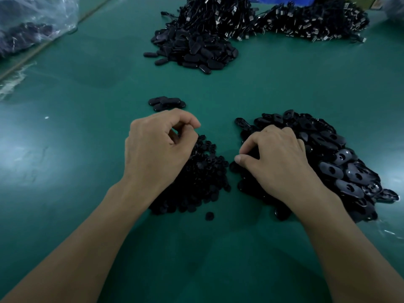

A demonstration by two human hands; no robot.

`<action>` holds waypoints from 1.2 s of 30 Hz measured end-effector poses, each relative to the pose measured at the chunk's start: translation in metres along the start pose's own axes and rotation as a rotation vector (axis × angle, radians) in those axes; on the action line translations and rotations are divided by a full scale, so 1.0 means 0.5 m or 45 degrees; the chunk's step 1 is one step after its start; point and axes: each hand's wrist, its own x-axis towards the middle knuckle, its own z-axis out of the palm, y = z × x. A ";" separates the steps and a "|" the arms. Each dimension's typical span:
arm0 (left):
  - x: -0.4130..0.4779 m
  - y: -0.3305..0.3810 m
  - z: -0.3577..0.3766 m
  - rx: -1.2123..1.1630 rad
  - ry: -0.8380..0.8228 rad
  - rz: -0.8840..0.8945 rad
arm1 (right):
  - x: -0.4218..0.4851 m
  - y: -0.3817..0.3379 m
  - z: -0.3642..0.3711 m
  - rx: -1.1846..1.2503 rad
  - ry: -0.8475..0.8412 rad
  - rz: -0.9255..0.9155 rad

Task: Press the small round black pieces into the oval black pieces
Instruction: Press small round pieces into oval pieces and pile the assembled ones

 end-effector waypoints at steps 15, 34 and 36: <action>-0.003 -0.010 0.003 -0.009 -0.022 -0.024 | -0.003 0.005 -0.004 -0.083 -0.039 -0.054; -0.006 -0.007 0.000 0.002 -0.053 -0.006 | -0.005 -0.004 -0.005 0.131 0.193 -0.053; -0.005 -0.007 0.000 0.004 -0.051 -0.010 | -0.005 -0.004 -0.006 0.153 0.201 -0.045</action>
